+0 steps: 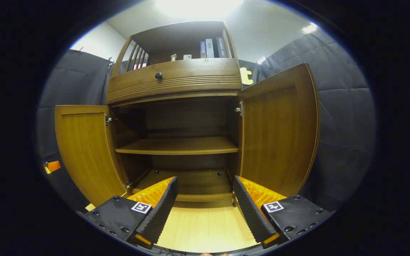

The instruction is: Open the right door of the double-door shoe cabinet with the right hand, and open the left door with the left hand.

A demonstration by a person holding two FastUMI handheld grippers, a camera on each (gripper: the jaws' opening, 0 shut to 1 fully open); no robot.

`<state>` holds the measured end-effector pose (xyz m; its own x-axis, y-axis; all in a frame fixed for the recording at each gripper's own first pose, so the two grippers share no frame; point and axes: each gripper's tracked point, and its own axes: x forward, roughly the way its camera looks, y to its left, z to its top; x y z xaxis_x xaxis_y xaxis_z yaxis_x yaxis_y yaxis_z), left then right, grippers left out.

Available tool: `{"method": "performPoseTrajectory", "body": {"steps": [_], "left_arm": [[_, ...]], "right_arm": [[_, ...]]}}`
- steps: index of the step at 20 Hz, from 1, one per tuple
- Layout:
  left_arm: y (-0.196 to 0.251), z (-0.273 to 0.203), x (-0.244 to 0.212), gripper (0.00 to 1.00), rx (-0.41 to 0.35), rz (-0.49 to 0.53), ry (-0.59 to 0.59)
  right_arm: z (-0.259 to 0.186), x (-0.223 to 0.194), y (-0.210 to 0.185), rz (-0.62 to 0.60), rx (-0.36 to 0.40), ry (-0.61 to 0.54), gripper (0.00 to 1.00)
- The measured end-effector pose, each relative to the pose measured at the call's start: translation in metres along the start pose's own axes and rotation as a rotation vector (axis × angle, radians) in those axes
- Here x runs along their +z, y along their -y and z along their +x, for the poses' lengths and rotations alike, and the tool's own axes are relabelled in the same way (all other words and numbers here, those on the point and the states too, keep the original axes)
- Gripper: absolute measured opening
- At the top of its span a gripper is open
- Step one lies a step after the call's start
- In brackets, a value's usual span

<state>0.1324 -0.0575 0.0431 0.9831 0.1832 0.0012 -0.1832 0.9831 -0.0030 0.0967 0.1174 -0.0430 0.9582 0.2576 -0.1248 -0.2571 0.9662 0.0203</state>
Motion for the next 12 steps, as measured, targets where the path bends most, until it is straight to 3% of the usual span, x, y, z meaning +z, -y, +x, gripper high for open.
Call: {"method": "performPoseTrajectory", "body": {"steps": [3, 11, 12], "left_arm": [[0.005, -0.003, 0.014, 0.02, 0.046, -0.051, 0.033], [0.018, -0.017, 0.031, 0.02, 0.132, -0.047, 0.093], [0.019, -0.018, 0.033, 0.12, 0.151, -0.044, 0.102]], "right_arm": [[-0.010, 0.005, 0.012, 0.002, 0.028, 0.014, 0.93], [-0.039, 0.011, 0.053, -0.027, 0.074, 0.050, 0.94], [-0.043, 0.010, 0.058, -0.034, 0.077, 0.052, 0.98]]}}
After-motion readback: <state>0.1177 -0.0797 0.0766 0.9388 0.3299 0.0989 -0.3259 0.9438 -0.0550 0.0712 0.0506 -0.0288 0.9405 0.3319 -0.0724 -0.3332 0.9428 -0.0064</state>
